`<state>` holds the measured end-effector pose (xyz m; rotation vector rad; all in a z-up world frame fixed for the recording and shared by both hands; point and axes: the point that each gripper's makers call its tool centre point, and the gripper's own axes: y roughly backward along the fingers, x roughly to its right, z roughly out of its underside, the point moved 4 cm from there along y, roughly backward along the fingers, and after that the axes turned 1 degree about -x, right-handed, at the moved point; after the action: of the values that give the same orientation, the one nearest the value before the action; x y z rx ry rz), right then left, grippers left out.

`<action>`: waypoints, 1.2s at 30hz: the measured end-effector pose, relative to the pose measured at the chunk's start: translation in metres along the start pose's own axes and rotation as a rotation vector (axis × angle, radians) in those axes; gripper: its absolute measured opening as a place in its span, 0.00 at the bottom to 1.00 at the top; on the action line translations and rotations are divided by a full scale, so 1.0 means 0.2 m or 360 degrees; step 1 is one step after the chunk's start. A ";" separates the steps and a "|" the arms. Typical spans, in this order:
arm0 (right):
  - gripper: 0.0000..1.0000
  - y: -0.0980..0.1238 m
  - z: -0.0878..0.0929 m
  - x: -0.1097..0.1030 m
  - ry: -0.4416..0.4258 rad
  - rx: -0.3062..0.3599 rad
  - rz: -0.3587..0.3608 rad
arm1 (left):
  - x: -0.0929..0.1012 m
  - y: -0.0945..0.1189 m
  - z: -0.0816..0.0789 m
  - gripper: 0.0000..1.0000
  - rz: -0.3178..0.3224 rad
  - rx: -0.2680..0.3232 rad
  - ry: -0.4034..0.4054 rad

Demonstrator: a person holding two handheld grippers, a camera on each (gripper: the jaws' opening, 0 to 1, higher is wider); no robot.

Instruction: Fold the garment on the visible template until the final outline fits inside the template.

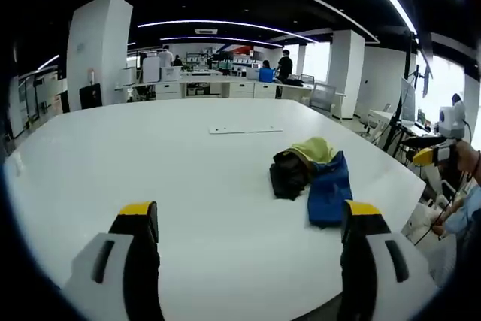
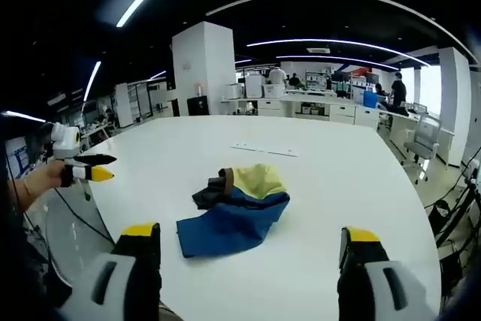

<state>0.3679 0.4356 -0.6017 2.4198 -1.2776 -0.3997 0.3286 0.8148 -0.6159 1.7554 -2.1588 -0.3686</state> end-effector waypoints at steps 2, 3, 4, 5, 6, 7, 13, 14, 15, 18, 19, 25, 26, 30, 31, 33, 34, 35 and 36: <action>1.00 0.00 0.00 0.00 -0.0001 -0.0002 0.0003 | 0.00 0.00 0.00 0.99 0.0008 0.0002 0.0008; 1.00 0.01 0.00 0.00 -0.0001 -0.0002 0.0005 | 0.00 0.00 -0.01 0.99 0.0011 0.0005 0.0010; 1.00 0.01 0.01 0.00 -0.0003 -0.0001 0.0007 | 0.01 0.00 -0.01 0.99 0.0015 0.0011 0.0009; 1.00 0.01 0.01 0.00 -0.0005 0.0000 0.0008 | 0.01 0.00 -0.02 0.99 0.0017 0.0013 0.0007; 1.00 0.01 0.01 0.00 -0.0006 0.0000 0.0009 | 0.01 0.00 -0.02 0.99 0.0017 0.0013 0.0006; 1.00 0.01 0.01 0.00 -0.0009 0.0000 0.0012 | 0.01 0.00 -0.02 0.99 0.0018 0.0014 0.0002; 1.00 0.01 0.01 0.00 -0.0015 0.0000 0.0009 | 0.00 0.02 -0.01 0.99 0.0013 0.0013 0.0002; 1.00 0.01 0.01 -0.01 -0.0017 0.0000 0.0008 | 0.00 0.03 -0.01 0.99 0.0012 0.0015 0.0004; 1.00 0.01 0.01 -0.01 -0.0016 0.0002 0.0008 | -0.01 0.03 -0.01 0.99 0.0011 0.0017 0.0005; 1.00 0.01 0.01 -0.01 -0.0017 0.0004 0.0007 | -0.01 0.04 -0.01 0.99 0.0009 0.0018 0.0002; 1.00 0.01 0.01 -0.01 -0.0016 0.0005 0.0007 | -0.01 0.04 -0.01 0.99 0.0009 0.0020 0.0002; 1.00 0.02 0.01 -0.01 -0.0017 0.0006 0.0011 | 0.00 0.04 -0.01 0.99 0.0018 0.0025 -0.0003; 1.00 0.02 0.01 -0.01 -0.0016 0.0003 0.0012 | 0.00 0.04 -0.01 0.99 0.0022 0.0024 -0.0005; 1.00 0.03 0.01 -0.01 -0.0027 0.0009 0.0017 | 0.01 0.05 -0.01 0.98 0.0032 0.0020 -0.0014; 1.00 0.03 0.01 -0.01 -0.0030 0.0010 0.0018 | 0.01 0.05 0.00 0.98 0.0033 0.0017 -0.0015; 1.00 0.02 0.02 -0.01 -0.0036 0.0013 0.0014 | 0.01 0.05 0.00 0.98 0.0032 0.0015 -0.0013; 1.00 0.02 0.02 -0.01 -0.0037 0.0012 0.0011 | 0.00 0.05 -0.01 0.98 0.0031 0.0016 -0.0011; 1.00 0.02 0.02 -0.01 -0.0035 0.0012 0.0009 | 0.00 0.05 -0.01 0.97 0.0031 0.0018 -0.0010; 1.00 0.01 0.01 -0.01 -0.0033 0.0011 0.0006 | 0.00 0.05 -0.01 0.97 0.0032 0.0021 -0.0011</action>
<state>0.3637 0.4348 -0.6029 2.4245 -1.2942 -0.4214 0.3211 0.8158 -0.6105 1.7405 -2.1870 -0.3561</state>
